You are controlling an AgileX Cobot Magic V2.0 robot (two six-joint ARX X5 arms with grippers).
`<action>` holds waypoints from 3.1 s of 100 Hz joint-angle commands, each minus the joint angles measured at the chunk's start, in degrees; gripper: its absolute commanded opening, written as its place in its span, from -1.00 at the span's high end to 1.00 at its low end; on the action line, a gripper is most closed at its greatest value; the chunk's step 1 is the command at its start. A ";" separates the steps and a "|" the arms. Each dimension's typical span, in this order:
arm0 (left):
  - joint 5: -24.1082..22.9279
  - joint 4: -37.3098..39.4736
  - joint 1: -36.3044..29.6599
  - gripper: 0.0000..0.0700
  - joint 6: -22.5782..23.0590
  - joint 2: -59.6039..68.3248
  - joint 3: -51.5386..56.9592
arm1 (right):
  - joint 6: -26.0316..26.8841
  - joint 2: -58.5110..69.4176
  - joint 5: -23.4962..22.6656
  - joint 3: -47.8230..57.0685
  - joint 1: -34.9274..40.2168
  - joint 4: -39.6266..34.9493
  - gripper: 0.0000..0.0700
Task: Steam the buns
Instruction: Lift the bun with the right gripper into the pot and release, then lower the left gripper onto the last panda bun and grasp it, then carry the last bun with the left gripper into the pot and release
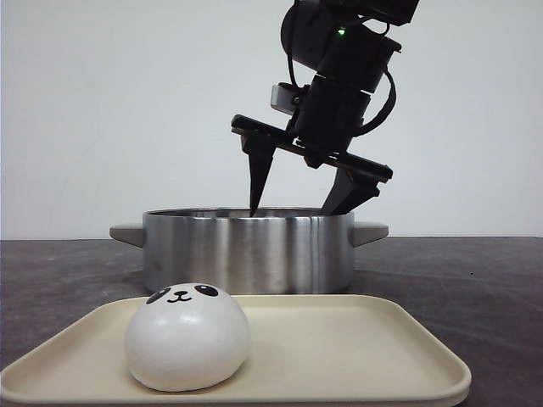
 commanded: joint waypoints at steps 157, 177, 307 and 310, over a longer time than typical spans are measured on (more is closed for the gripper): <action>8.41 21.53 -18.67 -0.47 -8.59 40.37 -31.34 | -8.17 -37.73 19.98 24.90 14.64 -18.47 1.00; 6.58 21.73 -18.64 0.38 -8.52 42.58 -31.34 | -8.17 -37.73 19.98 24.90 14.64 -18.60 1.00; 0.09 35.45 -9.60 0.91 5.18 54.29 -8.24 | -8.94 -37.53 19.98 24.83 14.64 -20.59 1.00; 0.07 35.45 -9.60 0.89 5.16 54.60 -8.24 | -8.92 -37.53 19.98 24.83 14.64 -20.65 1.00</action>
